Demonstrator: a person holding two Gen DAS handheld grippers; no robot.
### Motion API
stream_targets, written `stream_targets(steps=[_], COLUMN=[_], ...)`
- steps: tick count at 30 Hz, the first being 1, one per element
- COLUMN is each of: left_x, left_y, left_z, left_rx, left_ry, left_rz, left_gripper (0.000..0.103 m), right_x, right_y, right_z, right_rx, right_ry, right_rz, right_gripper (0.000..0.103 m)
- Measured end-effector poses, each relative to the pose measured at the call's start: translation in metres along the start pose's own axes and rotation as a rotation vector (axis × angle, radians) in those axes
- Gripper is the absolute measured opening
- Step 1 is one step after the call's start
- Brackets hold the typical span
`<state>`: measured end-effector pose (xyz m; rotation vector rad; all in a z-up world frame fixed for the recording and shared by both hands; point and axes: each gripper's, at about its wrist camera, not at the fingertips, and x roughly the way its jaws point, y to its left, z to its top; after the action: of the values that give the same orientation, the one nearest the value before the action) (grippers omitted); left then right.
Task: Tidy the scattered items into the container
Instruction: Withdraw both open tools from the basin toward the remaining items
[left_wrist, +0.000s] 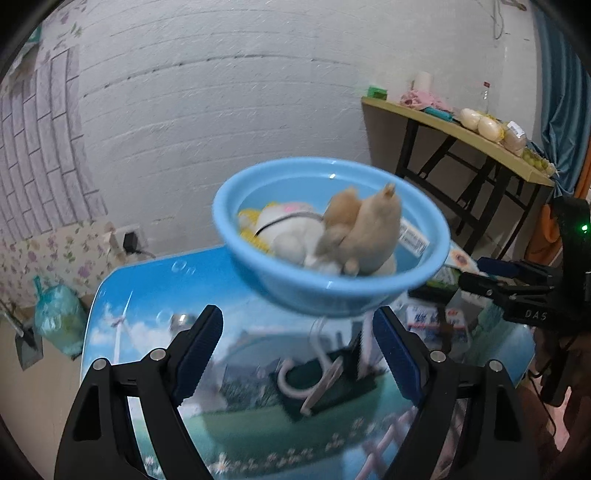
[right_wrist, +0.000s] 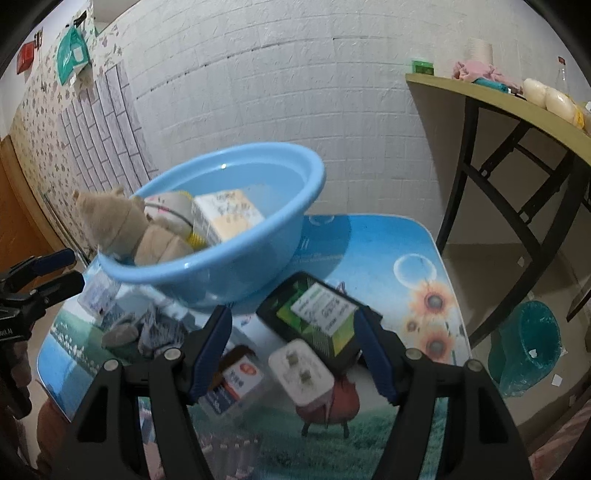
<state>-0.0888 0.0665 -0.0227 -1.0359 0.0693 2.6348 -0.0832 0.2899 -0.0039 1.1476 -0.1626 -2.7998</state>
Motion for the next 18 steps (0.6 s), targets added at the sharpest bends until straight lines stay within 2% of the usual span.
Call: stream_targets(steps=[7,16,18], left_x=[0.002,0.017,0.026], left_y=[0.026,0.053,0.059], left_z=[-0.023,-0.033,-0.036], left_rx=[-0.056,-0.125,-0.139], left_ry=[0.043,0.070,0.090], left_rz=[0.046,0.092,0.110], left_gripper=[0.083,0.083,0.079], right_x=[0.000,0.003,0.003], right_y=[0.001,-0.007,-0.012], right_z=[-0.008,-0.012,-0.014], right_rx=[-0.004,0.009,0.021], right_ry=[0.019,0.047,0.052], right_rz=[-0.023,-0.056,-0.048], right_gripper=[0.068,0.068,0.068])
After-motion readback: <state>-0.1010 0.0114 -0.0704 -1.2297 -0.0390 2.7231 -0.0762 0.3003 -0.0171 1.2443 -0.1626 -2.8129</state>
